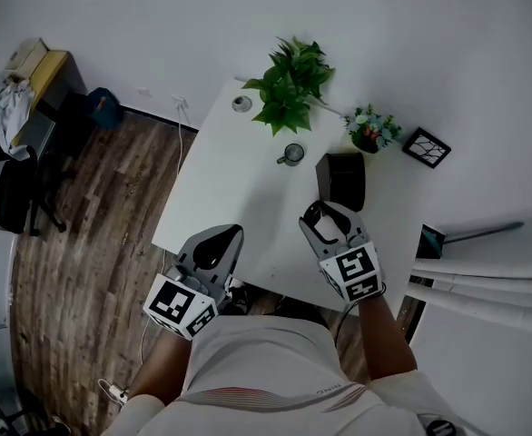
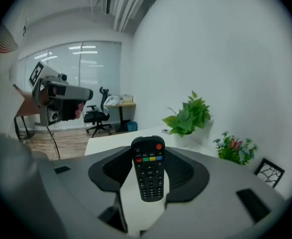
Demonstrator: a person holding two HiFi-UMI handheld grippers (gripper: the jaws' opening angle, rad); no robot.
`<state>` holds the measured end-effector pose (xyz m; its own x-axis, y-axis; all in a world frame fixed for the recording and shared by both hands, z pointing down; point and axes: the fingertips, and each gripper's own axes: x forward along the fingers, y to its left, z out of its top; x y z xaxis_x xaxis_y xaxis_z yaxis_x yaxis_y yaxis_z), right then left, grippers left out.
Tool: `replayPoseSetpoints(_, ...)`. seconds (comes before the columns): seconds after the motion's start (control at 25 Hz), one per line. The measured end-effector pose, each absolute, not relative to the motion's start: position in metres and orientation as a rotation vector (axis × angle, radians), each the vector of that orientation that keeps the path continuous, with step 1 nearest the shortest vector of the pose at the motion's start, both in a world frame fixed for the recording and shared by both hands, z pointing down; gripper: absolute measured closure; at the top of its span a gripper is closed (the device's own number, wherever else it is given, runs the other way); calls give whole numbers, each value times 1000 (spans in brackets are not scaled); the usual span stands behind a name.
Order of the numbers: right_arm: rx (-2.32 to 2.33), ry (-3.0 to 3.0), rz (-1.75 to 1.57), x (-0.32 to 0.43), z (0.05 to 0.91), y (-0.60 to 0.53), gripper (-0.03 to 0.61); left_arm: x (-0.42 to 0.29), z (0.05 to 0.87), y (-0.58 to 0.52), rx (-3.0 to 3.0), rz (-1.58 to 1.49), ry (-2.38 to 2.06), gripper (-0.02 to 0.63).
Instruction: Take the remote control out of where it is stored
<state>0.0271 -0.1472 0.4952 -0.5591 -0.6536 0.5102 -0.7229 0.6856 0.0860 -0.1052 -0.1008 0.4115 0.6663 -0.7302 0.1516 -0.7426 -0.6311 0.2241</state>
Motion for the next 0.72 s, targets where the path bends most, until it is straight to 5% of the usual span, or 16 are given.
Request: replayPoseSetpoints(0.72, 633, -2104, 79, -36, 619, -137, 380, -139, 412, -90, 2594, 20, -1221, 606)
